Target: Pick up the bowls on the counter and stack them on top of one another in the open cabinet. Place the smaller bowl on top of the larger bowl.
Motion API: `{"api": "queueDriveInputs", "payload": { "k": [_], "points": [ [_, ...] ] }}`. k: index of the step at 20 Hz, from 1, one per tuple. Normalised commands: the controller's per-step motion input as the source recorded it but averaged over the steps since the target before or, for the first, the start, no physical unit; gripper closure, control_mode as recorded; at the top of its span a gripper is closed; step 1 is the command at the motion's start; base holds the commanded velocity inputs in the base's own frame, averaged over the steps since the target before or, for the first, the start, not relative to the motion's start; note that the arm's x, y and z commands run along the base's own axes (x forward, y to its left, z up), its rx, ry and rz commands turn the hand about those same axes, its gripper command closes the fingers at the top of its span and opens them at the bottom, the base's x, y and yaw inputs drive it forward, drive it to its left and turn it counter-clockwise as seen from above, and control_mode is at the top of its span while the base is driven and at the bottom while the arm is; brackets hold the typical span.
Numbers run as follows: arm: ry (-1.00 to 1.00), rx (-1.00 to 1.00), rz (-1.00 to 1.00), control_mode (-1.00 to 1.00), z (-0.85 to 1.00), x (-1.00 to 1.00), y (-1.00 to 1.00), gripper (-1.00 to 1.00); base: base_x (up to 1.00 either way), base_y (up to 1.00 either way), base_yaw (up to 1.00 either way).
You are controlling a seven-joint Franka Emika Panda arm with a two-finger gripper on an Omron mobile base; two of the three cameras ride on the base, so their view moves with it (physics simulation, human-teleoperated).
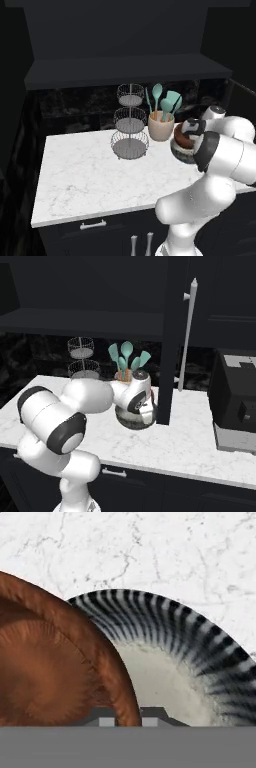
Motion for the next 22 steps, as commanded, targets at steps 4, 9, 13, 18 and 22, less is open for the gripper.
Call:
{"api": "queueDriveInputs", "payload": {
  "k": [4, 9, 13, 18, 22],
  "points": [
    [0.00, 0.00, 0.00, -1.00, -0.45, 0.42, -0.17, 1.00, 0.00, 0.00, 0.00],
    [-0.02, 0.00, 0.00, -1.00, -0.22, -0.42, -0.02, 1.00, 0.00, 0.00, 0.00],
    [-0.02, 0.00, 0.00, -1.00, 0.00, -0.49, 0.20, 1.00, 0.00, 0.00, 0.00],
    [0.00, 0.00, 0.00, -1.00, 0.00, 0.07, 0.40, 1.00, 0.00, 0.00, 0.00],
    [0.00, 0.04, 0.00, -1.00, 0.04, 0.40, 0.08, 1.00, 0.00, 0.00, 0.00]
  ]
}}
